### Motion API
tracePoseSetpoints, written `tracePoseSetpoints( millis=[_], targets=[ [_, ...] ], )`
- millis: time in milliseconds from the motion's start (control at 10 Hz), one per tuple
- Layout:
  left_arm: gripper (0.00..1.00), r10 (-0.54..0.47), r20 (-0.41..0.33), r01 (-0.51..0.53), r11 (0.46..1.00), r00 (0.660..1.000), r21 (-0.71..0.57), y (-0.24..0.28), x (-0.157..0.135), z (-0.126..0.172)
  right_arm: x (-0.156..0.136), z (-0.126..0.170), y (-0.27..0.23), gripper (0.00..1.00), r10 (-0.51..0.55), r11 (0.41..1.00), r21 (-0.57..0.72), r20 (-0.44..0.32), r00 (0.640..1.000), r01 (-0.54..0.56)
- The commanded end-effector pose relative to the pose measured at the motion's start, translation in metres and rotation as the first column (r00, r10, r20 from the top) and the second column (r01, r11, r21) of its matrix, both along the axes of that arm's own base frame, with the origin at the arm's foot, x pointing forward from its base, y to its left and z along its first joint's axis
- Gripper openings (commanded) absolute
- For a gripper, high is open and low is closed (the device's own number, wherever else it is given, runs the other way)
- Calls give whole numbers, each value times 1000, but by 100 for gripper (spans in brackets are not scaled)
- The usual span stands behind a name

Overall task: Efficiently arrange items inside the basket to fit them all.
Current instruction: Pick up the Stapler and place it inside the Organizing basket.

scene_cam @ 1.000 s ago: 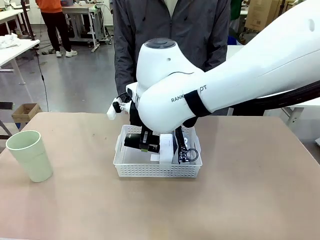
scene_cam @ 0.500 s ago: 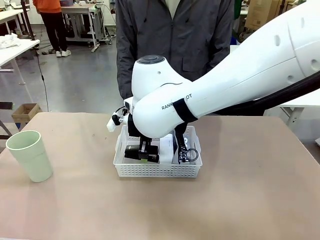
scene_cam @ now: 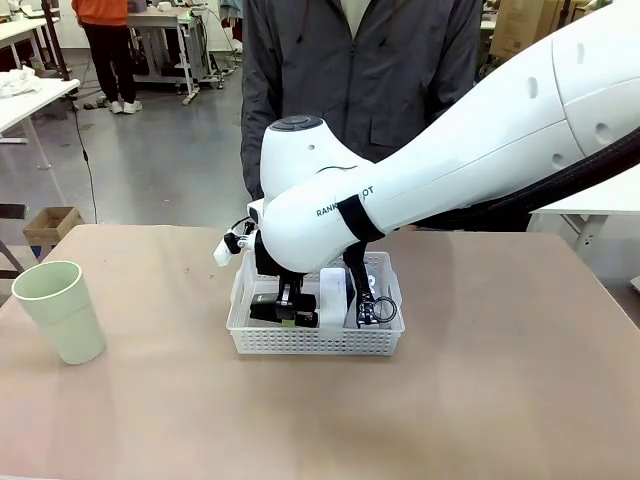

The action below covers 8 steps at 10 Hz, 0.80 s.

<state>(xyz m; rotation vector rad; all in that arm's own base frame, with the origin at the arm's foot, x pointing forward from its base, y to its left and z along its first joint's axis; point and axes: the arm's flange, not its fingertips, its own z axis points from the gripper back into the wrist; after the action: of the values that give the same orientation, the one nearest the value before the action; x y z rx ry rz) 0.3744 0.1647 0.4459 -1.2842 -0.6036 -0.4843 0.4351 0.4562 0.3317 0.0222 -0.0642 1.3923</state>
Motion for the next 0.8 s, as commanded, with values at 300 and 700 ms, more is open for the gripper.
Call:
tracePoseSetpoints(
  millis=[300,700],
  targets=[
    [100,-8,13,8,1000,1000,-4,2,-2,2,2,5,-2,96,0,1000,-30,33,999,1],
    [100,-8,13,8,1000,1000,-4,2,-2,2,3,24,-18,100,-8,1000,10,74,997,7]
  ],
)
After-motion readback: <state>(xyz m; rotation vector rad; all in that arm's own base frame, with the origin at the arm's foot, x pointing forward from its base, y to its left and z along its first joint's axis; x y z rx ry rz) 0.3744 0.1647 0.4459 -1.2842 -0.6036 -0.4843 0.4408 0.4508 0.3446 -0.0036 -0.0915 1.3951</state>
